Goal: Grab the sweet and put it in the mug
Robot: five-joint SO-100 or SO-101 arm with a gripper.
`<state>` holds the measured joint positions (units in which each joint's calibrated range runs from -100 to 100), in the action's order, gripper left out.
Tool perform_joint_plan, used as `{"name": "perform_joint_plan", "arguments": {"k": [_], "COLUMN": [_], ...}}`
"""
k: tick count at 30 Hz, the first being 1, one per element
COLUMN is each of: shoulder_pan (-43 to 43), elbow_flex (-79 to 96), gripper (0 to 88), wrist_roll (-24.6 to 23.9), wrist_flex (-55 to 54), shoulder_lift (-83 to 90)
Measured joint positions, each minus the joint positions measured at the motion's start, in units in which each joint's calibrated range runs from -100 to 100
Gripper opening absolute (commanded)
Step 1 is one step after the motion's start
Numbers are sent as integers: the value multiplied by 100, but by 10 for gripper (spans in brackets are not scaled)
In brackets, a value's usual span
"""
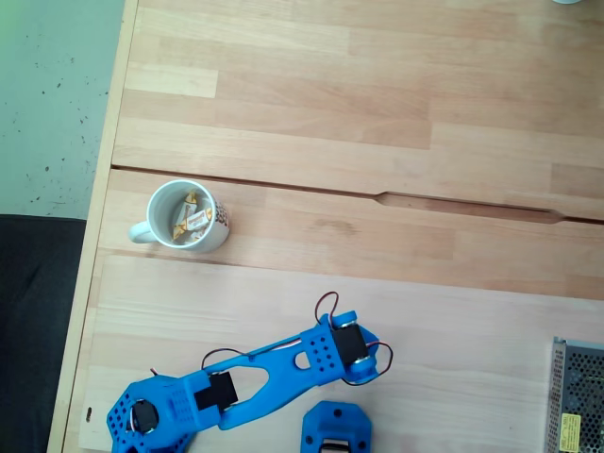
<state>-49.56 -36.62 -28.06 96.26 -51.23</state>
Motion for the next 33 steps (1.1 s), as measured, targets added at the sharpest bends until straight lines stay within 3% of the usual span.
{"name": "perform_joint_plan", "arguments": {"k": [33], "shoulder_pan": [0], "elbow_flex": [0], "gripper": [291], "wrist_roll": [0], "wrist_flex": [-488], "shoulder_lift": [-272]}}
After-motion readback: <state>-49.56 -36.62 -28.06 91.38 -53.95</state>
